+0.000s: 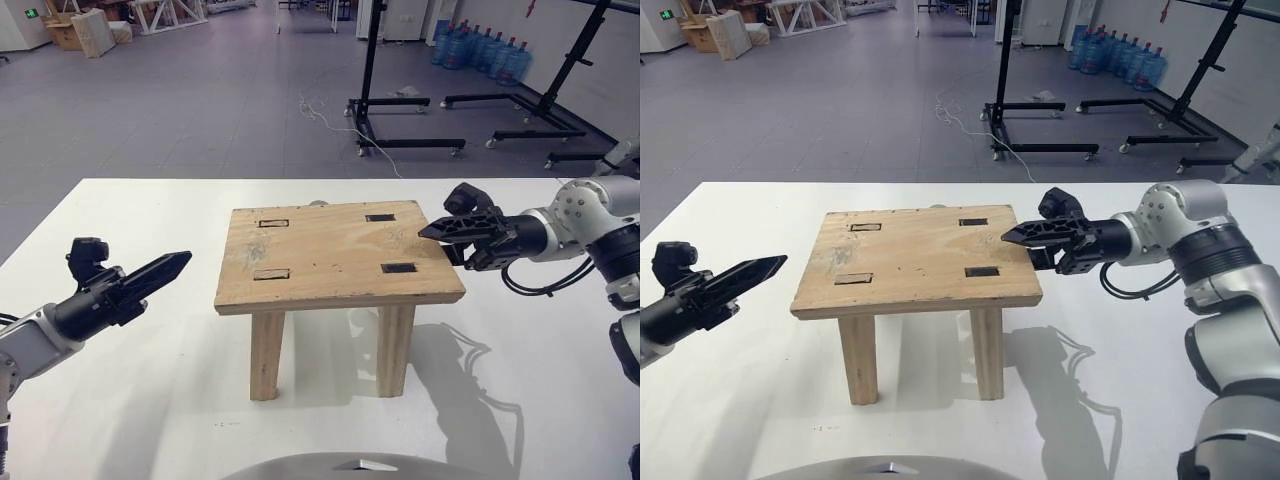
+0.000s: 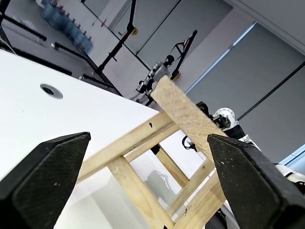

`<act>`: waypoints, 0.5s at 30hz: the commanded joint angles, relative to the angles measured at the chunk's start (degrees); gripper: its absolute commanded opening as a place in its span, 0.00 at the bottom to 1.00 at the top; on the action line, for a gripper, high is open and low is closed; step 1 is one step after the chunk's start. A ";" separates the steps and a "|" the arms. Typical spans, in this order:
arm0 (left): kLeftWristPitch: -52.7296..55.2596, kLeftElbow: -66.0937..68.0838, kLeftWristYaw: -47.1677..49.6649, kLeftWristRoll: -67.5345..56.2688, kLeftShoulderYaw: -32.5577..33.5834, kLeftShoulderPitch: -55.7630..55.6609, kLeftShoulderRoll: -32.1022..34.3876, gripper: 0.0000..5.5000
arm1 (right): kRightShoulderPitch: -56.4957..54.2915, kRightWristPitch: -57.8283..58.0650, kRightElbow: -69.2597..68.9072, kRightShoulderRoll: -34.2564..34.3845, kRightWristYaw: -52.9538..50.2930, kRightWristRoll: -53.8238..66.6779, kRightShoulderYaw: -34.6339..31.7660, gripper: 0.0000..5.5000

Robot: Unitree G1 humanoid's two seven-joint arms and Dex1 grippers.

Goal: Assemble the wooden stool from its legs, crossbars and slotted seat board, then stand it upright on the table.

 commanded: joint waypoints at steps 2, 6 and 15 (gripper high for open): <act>-0.51 -3.59 -1.27 3.33 0.88 3.38 -2.15 0.82 | 7.69 -0.10 -4.90 -4.82 -1.01 0.56 -9.20 0.57; -0.59 -5.55 -1.10 5.04 -0.45 3.01 -3.76 0.82 | 14.82 -0.44 -11.60 -5.95 -2.11 -0.65 -10.41 0.57; -1.30 -5.34 -5.02 8.45 0.06 4.80 -4.64 0.82 | 20.53 -2.97 -12.85 -7.08 -0.82 -2.48 -14.97 0.57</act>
